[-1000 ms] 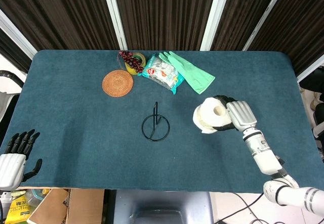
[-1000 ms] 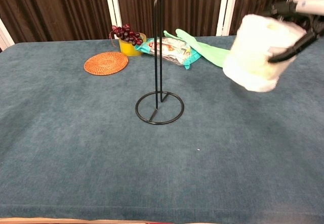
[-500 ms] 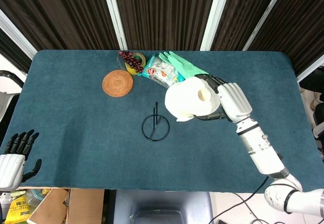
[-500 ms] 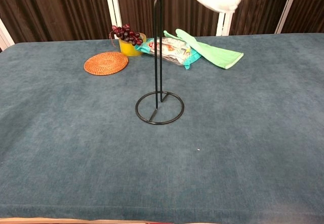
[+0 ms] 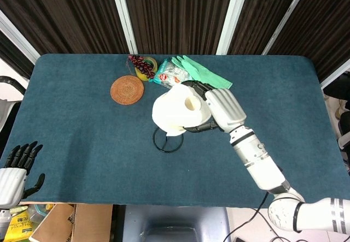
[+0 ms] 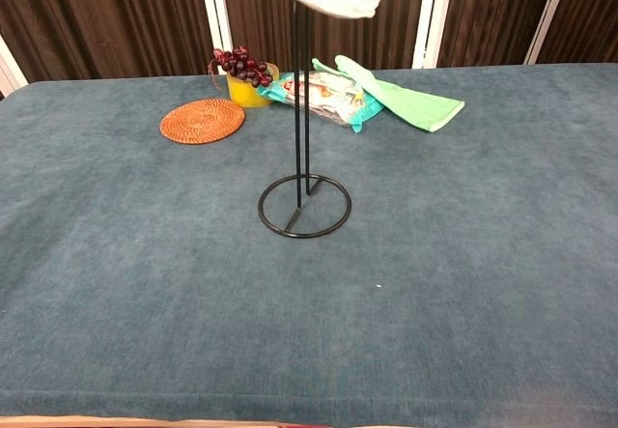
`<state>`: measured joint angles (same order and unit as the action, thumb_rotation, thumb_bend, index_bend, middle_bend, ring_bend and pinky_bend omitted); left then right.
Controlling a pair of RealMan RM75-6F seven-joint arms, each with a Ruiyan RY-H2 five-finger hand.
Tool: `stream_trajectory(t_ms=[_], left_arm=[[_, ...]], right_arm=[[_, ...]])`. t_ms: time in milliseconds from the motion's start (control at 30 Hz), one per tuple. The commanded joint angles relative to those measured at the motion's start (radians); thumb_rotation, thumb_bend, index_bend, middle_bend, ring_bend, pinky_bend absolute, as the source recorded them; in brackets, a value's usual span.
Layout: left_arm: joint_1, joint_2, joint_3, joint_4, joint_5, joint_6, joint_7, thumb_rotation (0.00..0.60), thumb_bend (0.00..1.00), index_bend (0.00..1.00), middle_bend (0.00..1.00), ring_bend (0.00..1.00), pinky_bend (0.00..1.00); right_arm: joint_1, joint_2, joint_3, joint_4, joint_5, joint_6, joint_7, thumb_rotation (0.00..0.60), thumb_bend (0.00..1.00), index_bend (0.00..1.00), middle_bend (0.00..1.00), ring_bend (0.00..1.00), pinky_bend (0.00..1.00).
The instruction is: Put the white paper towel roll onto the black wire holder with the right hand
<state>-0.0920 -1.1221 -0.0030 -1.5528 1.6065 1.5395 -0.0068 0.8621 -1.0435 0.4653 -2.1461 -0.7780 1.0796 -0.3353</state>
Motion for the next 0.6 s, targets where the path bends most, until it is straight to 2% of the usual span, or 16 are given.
stream_trajectory(t_ms=[33, 600], left_arm=[[-0.001, 0.0, 0.001, 0.002, 0.0, -0.003, -0.001, 0.6, 0.45, 0.0, 0.03, 0.02, 0.02], [-0.003, 0.002, 0.007, 0.002, 0.011, -0.006, 0.0, 0.6, 0.45, 0.0, 0.03, 0.02, 0.02]], right_arm=[[0.061, -0.034, -0.017, -0.009, 0.07, 0.028, -0.079, 0.6, 0.1, 0.8, 0.65, 0.65, 0.61], [0.19, -0.113, -0.068, 0.013, 0.249, 0.156, -0.3, 0.6, 0.1, 0.77, 0.65, 0.65, 0.61]])
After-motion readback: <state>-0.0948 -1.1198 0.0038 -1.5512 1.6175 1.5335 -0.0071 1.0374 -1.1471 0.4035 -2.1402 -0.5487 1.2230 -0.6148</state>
